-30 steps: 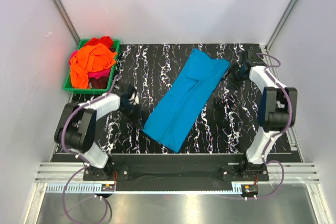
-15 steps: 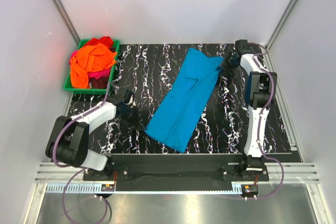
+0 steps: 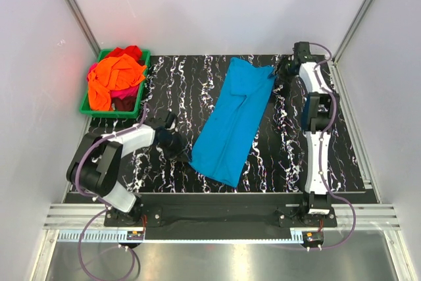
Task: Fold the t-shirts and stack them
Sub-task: Fold the tshirt
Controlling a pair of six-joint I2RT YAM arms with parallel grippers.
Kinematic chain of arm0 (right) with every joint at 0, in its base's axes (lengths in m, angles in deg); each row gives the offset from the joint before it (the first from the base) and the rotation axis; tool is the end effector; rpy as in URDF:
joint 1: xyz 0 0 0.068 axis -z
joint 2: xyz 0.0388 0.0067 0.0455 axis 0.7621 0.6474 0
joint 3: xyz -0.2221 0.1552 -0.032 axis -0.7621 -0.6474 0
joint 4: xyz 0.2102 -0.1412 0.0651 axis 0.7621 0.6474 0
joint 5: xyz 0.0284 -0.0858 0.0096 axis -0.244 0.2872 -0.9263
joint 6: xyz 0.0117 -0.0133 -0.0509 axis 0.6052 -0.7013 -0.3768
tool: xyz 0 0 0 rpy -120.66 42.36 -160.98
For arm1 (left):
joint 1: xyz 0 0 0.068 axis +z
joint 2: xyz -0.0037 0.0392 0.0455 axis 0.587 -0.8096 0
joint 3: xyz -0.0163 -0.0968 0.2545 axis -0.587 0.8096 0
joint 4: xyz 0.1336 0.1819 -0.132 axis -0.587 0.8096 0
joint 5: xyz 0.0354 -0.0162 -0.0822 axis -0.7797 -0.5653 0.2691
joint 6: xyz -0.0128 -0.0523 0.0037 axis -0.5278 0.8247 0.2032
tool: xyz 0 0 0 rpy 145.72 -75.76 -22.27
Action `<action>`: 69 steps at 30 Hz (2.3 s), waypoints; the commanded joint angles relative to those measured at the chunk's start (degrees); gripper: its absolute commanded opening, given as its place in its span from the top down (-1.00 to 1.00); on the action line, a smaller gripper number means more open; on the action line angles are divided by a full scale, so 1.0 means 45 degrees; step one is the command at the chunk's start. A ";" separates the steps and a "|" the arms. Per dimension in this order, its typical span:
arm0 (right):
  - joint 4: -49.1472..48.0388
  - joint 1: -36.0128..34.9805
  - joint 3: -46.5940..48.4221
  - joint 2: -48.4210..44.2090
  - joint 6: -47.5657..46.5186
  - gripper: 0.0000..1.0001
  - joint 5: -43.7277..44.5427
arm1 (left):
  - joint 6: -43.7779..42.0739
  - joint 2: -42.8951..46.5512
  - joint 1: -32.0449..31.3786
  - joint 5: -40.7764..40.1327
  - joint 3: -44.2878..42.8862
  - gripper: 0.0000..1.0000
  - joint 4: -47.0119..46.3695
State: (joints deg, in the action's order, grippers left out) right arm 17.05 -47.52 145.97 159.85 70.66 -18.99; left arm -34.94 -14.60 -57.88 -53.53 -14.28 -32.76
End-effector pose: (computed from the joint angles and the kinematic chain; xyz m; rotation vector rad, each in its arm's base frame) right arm 0.5719 -0.0094 0.1526 0.4979 2.4738 0.6028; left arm 0.2371 -0.1112 0.1423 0.5710 -2.9850 0.7931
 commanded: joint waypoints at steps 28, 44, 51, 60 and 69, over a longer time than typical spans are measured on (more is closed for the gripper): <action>-0.3639 -1.0395 -1.9533 -1.4209 0.7421 0.74 0.1556 | -0.1711 0.2072 -0.0067 0.0849 -0.0397 -0.01 -0.0685; -0.2647 -1.2621 -2.0161 -1.3325 0.8397 0.66 0.3235 | -0.2257 0.2574 -0.0048 -0.4006 0.0935 0.03 0.1985; -0.0790 -1.3071 -1.8889 -1.4964 0.8865 0.22 0.4037 | -0.2606 0.3829 -0.0048 -0.3959 -0.0140 -0.20 0.1990; -0.2566 -1.3149 -2.2070 -1.6433 1.0859 0.27 0.3432 | -0.3643 0.2091 -0.0048 -0.0677 0.0756 -0.22 -0.0158; -0.2899 -1.3423 -2.2562 -1.6103 1.1660 0.00 0.3996 | -0.4327 0.0880 -0.0048 -0.1412 0.0620 -0.20 0.0405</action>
State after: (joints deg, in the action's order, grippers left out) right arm 5.72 -106.97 44.30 86.93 120.10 -3.64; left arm -51.83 -8.17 -58.14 -58.51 -11.33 -30.44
